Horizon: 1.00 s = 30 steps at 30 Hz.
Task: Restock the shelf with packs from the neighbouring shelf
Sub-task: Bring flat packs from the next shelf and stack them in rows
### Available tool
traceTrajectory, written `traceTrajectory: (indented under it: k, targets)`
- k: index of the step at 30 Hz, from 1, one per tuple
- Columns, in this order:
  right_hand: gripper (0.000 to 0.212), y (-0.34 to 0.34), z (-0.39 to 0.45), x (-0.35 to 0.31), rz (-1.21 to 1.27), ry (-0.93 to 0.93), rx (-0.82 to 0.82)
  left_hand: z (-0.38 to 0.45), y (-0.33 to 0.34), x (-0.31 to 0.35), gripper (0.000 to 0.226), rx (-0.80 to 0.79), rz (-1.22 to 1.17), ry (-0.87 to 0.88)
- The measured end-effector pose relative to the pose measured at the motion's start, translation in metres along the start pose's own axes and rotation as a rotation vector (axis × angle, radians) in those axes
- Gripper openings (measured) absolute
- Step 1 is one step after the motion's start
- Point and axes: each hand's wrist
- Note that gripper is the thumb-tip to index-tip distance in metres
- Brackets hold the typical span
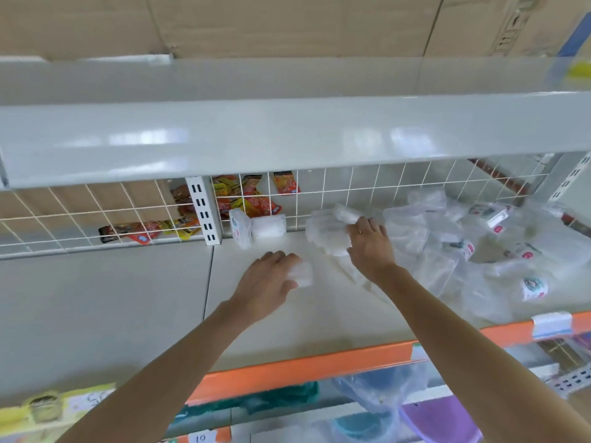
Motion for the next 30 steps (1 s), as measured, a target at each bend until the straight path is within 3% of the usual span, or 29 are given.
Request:
traceTrajectory:
  k: [3,8,16,25,30]
  targets:
    - [0.034,0.002,-0.018,-0.026,0.141,-0.179,0.052,-0.021,0.004,-0.006,0.034,0.034,-0.025,-0.070]
    - [0.034,0.009,-0.042,-0.081,0.316,-0.477,-0.067,-0.075,0.006,-0.023,0.031,0.130,-0.058,-0.250]
    - [0.025,0.012,-0.064,-0.186,0.401,-0.804,-0.049,-0.184,-0.008,-0.054,0.040,0.261,-0.054,-0.546]
    - [0.025,0.014,-0.092,-0.327,0.492,-0.947,-0.056,-0.313,-0.026,-0.113,0.036,0.327,-0.064,-0.797]
    - [0.026,0.013,-0.119,-0.424,0.510,-0.989,-0.049,-0.396,-0.037,-0.160,0.038,0.294,-0.075,-0.836]
Point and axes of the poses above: each hand's wrist, its own z-axis towards the middle knuckle, its own y-axis out of the palm, x = y × z, and after that the axes turned 12 degrees about -x, right-handed
